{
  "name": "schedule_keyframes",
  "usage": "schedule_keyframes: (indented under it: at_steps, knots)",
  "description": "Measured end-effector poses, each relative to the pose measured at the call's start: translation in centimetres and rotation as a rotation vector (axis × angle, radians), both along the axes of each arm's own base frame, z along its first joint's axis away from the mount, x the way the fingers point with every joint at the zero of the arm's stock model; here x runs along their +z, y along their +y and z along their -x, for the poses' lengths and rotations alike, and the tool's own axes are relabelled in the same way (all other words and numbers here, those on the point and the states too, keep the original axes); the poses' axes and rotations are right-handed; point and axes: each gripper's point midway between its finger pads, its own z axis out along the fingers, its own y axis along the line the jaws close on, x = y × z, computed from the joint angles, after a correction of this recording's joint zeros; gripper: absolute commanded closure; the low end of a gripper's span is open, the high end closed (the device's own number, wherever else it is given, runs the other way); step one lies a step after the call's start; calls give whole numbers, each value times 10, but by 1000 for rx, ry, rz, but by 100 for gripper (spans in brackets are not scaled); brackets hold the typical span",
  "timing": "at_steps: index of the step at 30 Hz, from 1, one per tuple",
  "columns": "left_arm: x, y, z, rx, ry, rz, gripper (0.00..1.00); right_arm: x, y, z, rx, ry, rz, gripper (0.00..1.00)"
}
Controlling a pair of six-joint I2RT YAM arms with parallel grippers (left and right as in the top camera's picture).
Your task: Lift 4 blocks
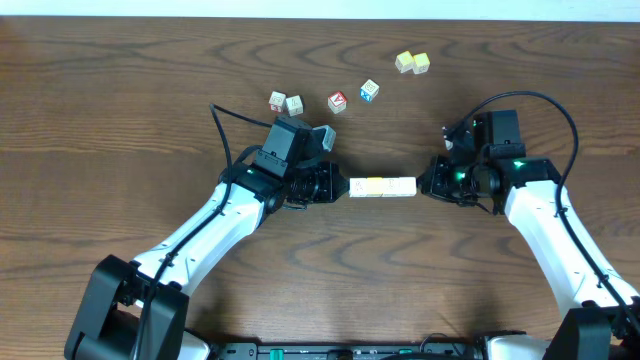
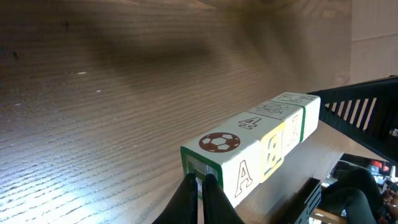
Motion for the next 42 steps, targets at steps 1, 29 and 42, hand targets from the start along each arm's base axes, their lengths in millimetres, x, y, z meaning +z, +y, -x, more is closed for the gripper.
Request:
schedule_keyframes:
  at_steps: [1, 29, 42]
  knots:
    - [0, 0, 0, 1, 0, 0, 93, 0, 0, 0, 1, -1, 6, 99]
    - [-1, -4, 4, -10, -7, -14, 93, -4, -3, -3, -5, -17, 64, 99]
    - [-2, -4, 3, -6, -12, -22, 93, -6, -2, -5, -15, -29, 59, 99]
